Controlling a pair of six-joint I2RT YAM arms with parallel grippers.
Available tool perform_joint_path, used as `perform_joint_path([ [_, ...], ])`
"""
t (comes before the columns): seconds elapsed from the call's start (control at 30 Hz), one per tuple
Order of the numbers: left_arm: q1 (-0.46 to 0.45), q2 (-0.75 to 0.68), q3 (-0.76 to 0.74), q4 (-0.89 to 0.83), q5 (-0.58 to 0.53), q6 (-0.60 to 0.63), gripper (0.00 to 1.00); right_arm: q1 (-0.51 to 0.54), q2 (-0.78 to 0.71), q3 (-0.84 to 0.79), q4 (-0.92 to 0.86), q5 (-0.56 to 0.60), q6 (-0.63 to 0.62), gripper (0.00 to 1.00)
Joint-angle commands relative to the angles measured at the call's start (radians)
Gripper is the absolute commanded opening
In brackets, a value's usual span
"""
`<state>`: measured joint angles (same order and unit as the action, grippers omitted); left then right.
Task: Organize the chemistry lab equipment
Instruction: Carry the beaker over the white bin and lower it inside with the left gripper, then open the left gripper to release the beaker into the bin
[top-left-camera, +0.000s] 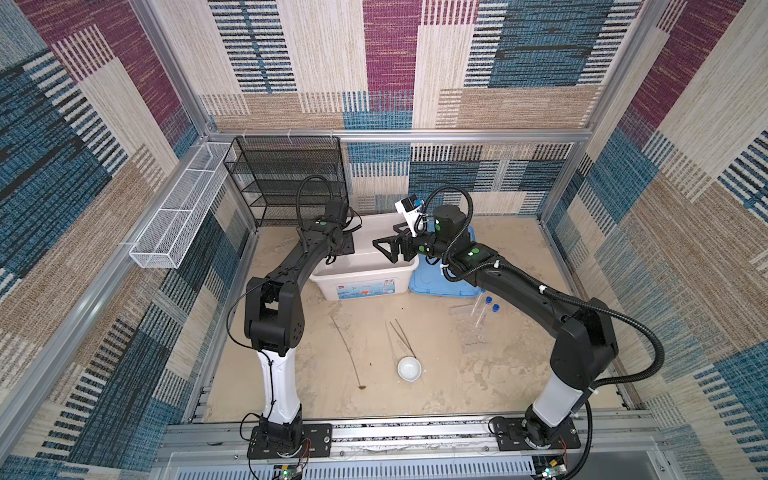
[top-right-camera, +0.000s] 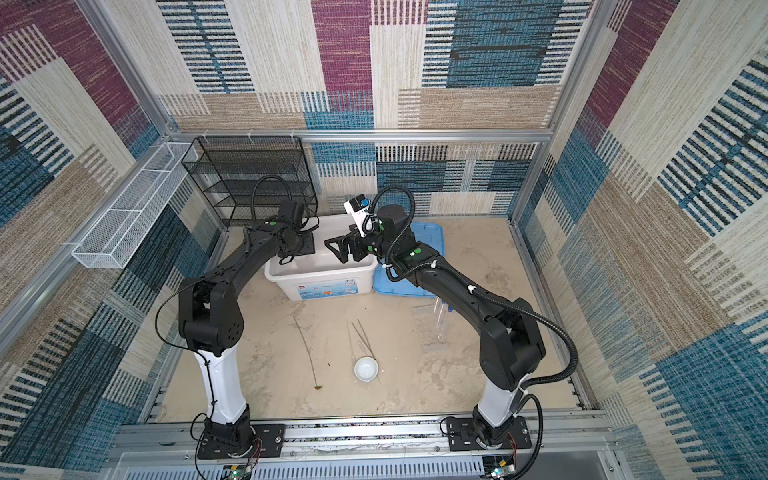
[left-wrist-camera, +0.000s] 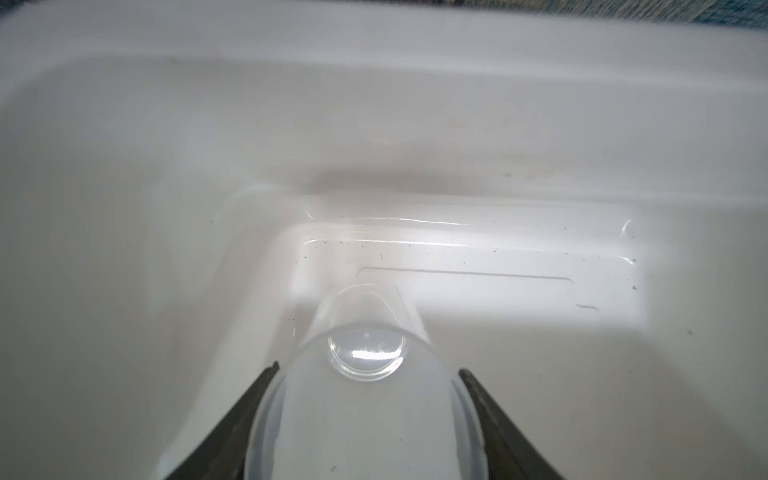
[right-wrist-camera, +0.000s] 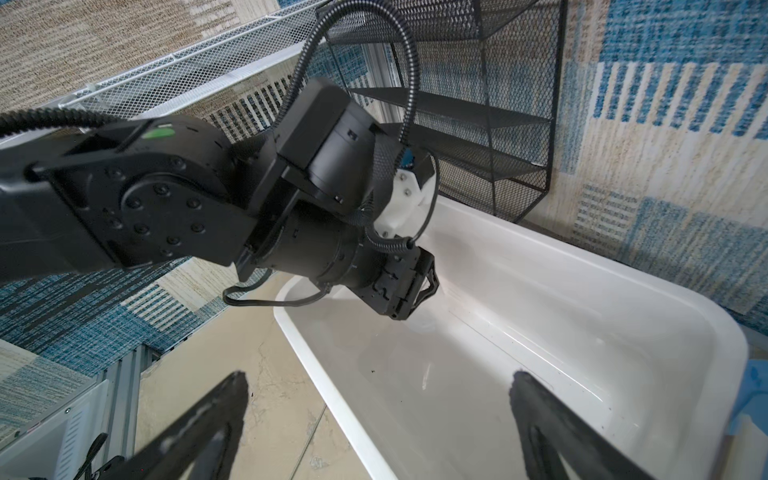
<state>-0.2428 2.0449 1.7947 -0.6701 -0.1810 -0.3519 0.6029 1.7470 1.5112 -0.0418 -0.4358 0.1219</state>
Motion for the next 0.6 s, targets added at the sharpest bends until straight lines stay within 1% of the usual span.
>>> perform_joint_path([
  [0.0, -0.001, 0.013, -0.009, 0.058, 0.014, -0.030, 0.66, 0.006, 0.017, 0.017, -0.009, -0.023, -0.008, 1.00],
  [0.13, 0.005, 0.037, -0.013, 0.076, -0.003, -0.035, 0.67, 0.008, 0.024, 0.009, 0.002, -0.007, -0.003, 1.00],
  [0.3, 0.013, 0.038, -0.061, 0.148, 0.014, -0.060, 0.68, 0.011, 0.031, -0.009, 0.012, 0.002, 0.005, 1.00],
  [0.43, 0.012, 0.063, -0.042, 0.125, 0.006, -0.052, 0.69, 0.014, 0.031, -0.019, 0.020, 0.011, 0.010, 1.00],
  [0.57, 0.013, 0.069, -0.058, 0.133, 0.008, -0.054, 0.71, 0.015, 0.032, -0.024, 0.023, 0.015, 0.012, 1.00],
])
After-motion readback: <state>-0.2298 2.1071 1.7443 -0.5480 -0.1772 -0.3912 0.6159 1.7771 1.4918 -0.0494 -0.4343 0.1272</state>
